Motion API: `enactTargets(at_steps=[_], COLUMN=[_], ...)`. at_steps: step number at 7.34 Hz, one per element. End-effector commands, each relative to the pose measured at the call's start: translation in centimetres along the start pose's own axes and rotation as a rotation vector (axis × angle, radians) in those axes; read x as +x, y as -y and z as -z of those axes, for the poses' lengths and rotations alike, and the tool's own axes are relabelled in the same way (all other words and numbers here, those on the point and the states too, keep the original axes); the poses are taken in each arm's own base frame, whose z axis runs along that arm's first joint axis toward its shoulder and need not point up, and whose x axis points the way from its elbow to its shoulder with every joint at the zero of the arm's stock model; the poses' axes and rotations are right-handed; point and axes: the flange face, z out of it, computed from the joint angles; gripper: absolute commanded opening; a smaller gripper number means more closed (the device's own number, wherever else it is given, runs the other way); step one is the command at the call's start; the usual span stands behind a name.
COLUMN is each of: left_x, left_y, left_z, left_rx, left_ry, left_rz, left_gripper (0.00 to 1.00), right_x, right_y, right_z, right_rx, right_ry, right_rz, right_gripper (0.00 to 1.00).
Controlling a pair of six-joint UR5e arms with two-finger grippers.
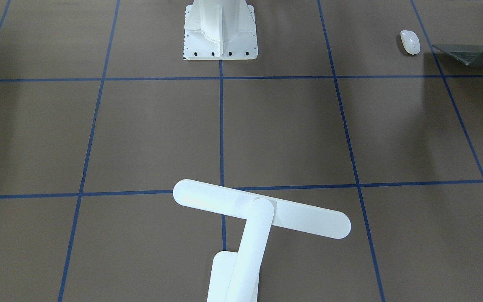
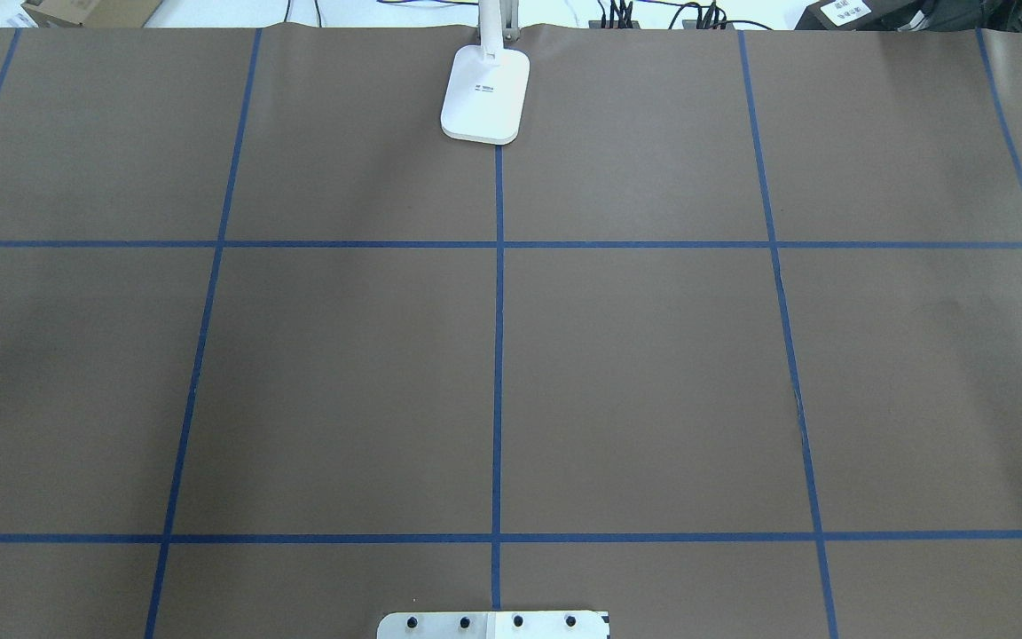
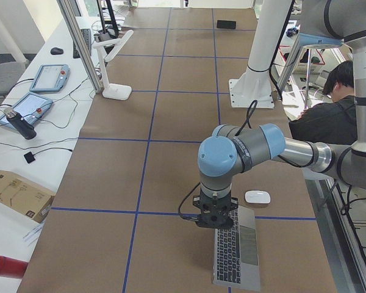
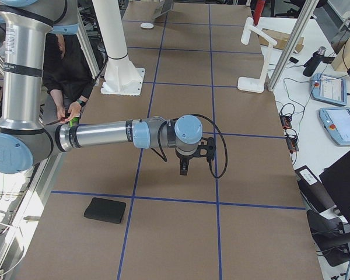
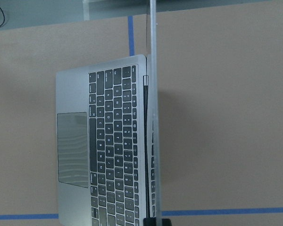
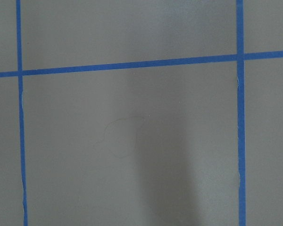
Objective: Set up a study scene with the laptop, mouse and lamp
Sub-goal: 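Carry the open grey laptop with the left gripper toward the table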
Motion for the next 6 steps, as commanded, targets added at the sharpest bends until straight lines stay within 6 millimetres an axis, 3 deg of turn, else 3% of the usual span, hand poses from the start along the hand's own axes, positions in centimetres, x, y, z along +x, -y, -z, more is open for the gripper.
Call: enactTargets(at_steps=[1,3,4,5,6], left_x=[4.5,10.1,13.5,16.5,18.4], left_y=[-3.4,-10.9,-16.5,-22.7,-27.4], left_z=[6.1,8.5,9.0,8.1,8.4], left_rx=[0.019,0.049,0.065,0.068,0.038], left_ry=[-0.027,-0.035,-0.043,-0.016,-0.007], left_rz=[0.017,0.033,0.045,0.038,0.043], left_gripper=[0.0,0.0,0.0,0.0,0.0], right_x=[0.2,0.7,0.8,0.9,1.1], right_y=[-0.2,-0.4,-0.4,-0.4,-0.5], right_z=[-0.1,-0.4,-0.5,-0.5,-0.6], right_rx=[-0.003,-0.013,-0.015,-0.016,-0.018], right_ry=[0.0,-0.003,-0.002,-0.003,-0.01], right_rz=[-0.004,-0.02,-0.022,-0.025,-0.029], right_gripper=[1.0,1.0,1.0,1.0,1.0])
